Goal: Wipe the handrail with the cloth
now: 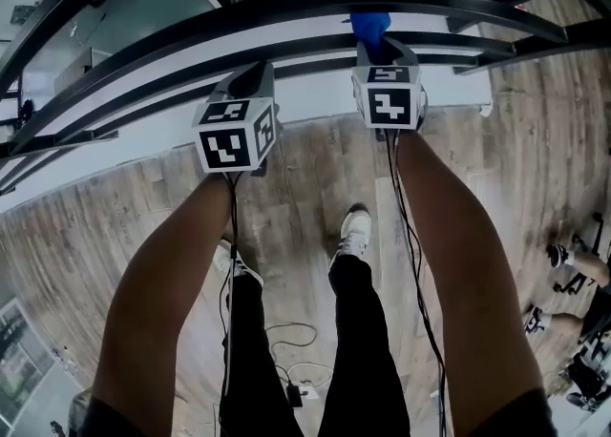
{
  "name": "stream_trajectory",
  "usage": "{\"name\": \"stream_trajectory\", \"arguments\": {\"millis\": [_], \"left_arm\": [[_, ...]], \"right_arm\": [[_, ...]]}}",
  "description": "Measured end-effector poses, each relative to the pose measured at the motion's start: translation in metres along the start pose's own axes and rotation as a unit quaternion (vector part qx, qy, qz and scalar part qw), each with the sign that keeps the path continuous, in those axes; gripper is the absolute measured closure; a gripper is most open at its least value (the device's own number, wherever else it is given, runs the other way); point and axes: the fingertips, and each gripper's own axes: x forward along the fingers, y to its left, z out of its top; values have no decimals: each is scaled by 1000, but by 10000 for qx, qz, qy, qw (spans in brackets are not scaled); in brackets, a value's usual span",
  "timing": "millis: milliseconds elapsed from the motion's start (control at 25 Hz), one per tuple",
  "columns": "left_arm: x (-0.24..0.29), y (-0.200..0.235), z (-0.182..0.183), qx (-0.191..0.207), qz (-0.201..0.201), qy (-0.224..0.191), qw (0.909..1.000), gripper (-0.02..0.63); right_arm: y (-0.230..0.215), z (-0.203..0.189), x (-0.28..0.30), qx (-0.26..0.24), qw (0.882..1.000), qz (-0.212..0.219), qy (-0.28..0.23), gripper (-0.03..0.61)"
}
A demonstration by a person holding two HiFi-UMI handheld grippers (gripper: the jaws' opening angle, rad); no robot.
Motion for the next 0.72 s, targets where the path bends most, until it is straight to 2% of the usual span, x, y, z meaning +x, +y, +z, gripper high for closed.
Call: {"name": "stream_trajectory", "arguments": {"millis": [320, 520, 720], "left_arm": [[58, -98, 13, 13, -289, 98, 9995, 609], [86, -153, 27, 71, -472, 116, 9988, 609], [106, -196, 37, 172, -650, 142, 9976, 609]], "right_arm": [[-137, -33, -14, 36, 9993, -288, 227, 474], [-197, -51, -21, 74, 9989, -312, 328, 474], [-267, -71, -29, 757, 9936, -737, 393, 474]]}}
